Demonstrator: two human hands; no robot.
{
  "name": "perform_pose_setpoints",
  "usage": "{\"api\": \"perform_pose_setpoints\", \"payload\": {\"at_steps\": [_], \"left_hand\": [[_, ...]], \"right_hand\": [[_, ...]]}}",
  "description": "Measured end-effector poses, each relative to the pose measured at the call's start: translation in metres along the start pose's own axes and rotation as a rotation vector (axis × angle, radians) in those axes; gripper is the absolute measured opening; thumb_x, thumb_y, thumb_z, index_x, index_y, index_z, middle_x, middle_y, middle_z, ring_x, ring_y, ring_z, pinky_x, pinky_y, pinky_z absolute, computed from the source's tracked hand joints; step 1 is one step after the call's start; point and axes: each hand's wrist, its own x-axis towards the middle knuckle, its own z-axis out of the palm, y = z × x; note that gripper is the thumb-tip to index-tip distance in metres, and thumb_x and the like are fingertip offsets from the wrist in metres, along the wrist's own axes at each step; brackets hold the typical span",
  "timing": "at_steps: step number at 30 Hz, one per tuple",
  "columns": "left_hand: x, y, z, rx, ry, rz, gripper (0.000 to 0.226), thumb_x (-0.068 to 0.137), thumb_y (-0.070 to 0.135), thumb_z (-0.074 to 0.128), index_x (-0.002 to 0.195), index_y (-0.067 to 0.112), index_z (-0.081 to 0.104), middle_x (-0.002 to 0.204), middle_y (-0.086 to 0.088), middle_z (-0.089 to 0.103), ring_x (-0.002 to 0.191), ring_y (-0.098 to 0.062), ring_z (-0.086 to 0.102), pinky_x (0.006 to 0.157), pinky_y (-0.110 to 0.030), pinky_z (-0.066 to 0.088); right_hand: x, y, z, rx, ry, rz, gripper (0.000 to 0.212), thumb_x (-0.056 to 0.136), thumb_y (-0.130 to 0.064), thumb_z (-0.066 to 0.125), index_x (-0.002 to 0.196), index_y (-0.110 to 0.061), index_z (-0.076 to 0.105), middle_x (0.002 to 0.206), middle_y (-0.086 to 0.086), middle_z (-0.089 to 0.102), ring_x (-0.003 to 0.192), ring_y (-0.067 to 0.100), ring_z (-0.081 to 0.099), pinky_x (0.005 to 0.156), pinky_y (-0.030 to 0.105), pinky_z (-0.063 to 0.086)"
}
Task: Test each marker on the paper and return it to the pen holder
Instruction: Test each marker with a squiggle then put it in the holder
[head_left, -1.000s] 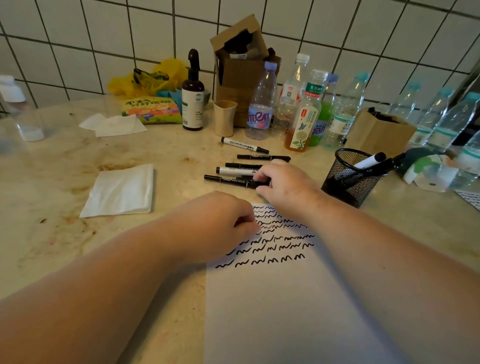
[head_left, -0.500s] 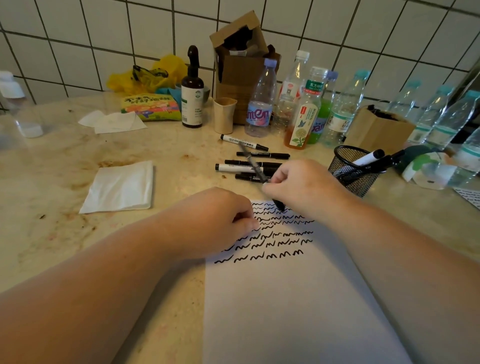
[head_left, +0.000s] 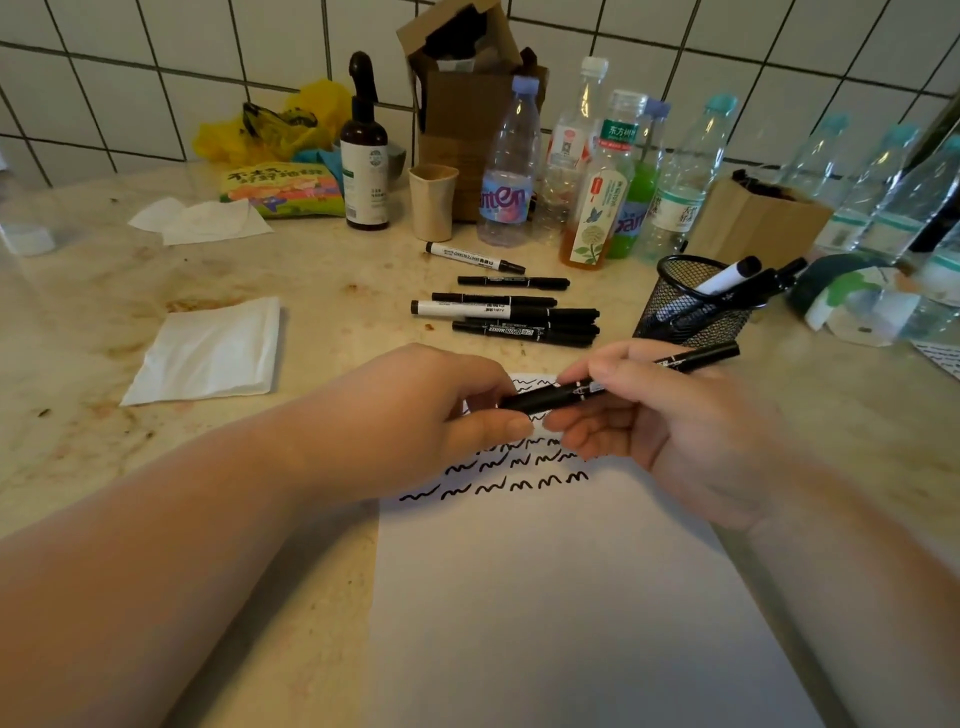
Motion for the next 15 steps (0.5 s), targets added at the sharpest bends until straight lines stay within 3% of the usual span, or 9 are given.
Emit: {"api": "perform_pose_setpoints", "payload": {"at_steps": [3,7,9,12,15], "left_hand": [[0.0,0.004,-0.001,-0.004,0.025,0.04,0.033,0.087,0.055,0.052,0.118,0.044,0.056,0.086,0.02,0.063,0.079,0.003,0.057,0.063,-0.012,0.041],[0.0,0.009,-0.002,-0.02,-0.004,0.043,0.01,0.087,0.052,0.051,0.087,0.044,0.056,0.075,0.012,0.063,0.07,-0.003,0.055,0.058,-0.018,0.041],[-0.001,0.008,-0.005,-0.07,-0.063,0.069,0.015,0.086,0.053,0.051,0.078,0.042,0.056,0.076,0.011,0.062,0.066,-0.004,0.054,0.057,-0.022,0.041],[-0.003,0.008,-0.009,-0.186,-0.161,0.128,0.028,0.081,0.059,0.047,0.081,0.035,0.062,0.075,0.008,0.063,0.062,-0.008,0.054,0.061,-0.031,0.047],[-0.002,0.006,-0.012,-0.27,-0.264,0.147,0.029,0.084,0.058,0.045,0.082,0.036,0.064,0.067,0.009,0.06,0.059,-0.007,0.051,0.059,-0.026,0.044]], "right_hand": [[-0.001,0.003,0.004,-0.002,-0.051,-0.015,0.024,0.081,-0.029,0.064,0.09,-0.013,0.079,0.083,0.024,0.076,0.067,0.027,0.073,0.061,0.03,0.06],[0.002,0.006,0.004,-0.061,-0.053,-0.088,0.018,0.086,-0.025,0.067,0.088,-0.012,0.079,0.071,0.016,0.073,0.058,0.023,0.068,0.054,0.027,0.053],[0.002,0.006,0.001,-0.08,-0.063,-0.123,0.017,0.086,-0.017,0.064,0.085,-0.008,0.079,0.066,0.016,0.072,0.054,0.024,0.065,0.05,0.029,0.05],[0.0,0.002,-0.002,-0.087,-0.097,-0.167,0.018,0.081,-0.009,0.06,0.081,0.001,0.075,0.061,0.018,0.07,0.049,0.029,0.062,0.047,0.031,0.048],[-0.002,0.001,-0.001,-0.115,-0.138,-0.227,0.016,0.075,-0.007,0.063,0.078,0.006,0.071,0.058,0.018,0.068,0.044,0.029,0.06,0.043,0.03,0.046]]}}
